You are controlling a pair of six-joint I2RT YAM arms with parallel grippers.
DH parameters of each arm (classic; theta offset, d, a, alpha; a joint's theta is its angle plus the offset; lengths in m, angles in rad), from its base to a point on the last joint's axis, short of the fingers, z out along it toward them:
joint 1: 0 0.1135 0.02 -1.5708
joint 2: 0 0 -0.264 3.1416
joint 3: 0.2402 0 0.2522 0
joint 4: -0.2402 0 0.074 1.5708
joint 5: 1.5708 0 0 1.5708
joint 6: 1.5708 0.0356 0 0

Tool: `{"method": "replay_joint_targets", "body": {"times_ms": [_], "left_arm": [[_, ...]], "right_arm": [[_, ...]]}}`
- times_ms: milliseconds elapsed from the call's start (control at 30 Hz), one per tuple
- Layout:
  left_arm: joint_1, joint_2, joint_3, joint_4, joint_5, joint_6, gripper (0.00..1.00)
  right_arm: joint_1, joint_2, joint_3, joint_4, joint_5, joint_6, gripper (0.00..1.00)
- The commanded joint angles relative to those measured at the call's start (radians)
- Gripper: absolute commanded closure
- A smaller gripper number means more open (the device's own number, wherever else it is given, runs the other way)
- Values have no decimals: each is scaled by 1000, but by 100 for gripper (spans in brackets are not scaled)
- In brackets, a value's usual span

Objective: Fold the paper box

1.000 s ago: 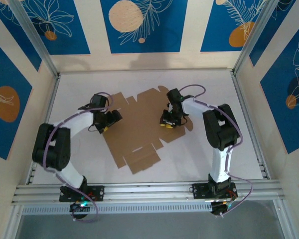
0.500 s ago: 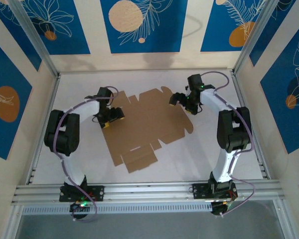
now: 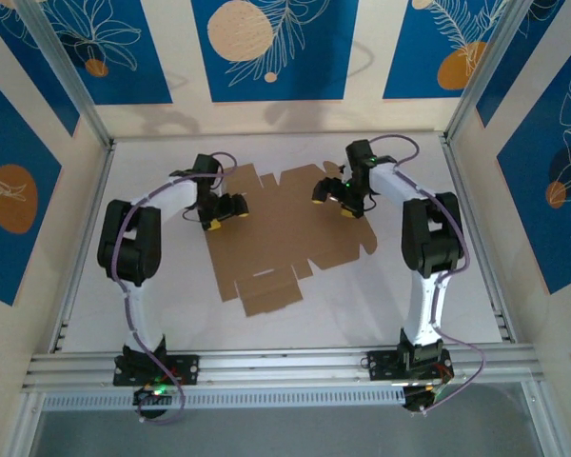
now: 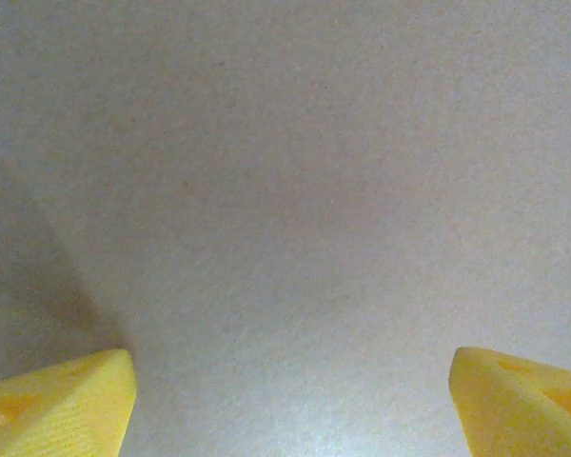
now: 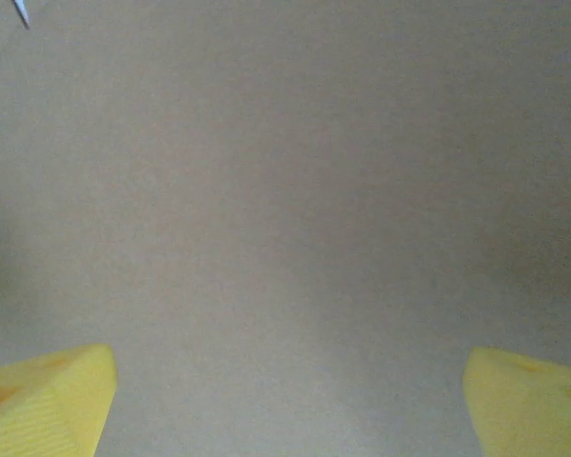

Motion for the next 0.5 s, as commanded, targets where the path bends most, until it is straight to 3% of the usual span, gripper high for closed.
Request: {"method": "replay_joint_targets", "body": {"times_ms": [0,100,167,300,467], "left_arm": [[0,-88,-47,-8,2,-35,15],[0,-107,-128,48,50,-94,16],[0,-120,-193,110,93,-146,17],[-16,-121,-295,233,166,-220,17],[-42,-104,-373,357,188,-301,19]], "right_arm": [[18,-180,-167,29,-103,170,8],[18,-321,-374,154,-242,310,11],[59,-368,-434,150,-304,308,12],[189,-430,-510,70,-308,288,11],[266,-483,-657,129,-326,346,10]]}}
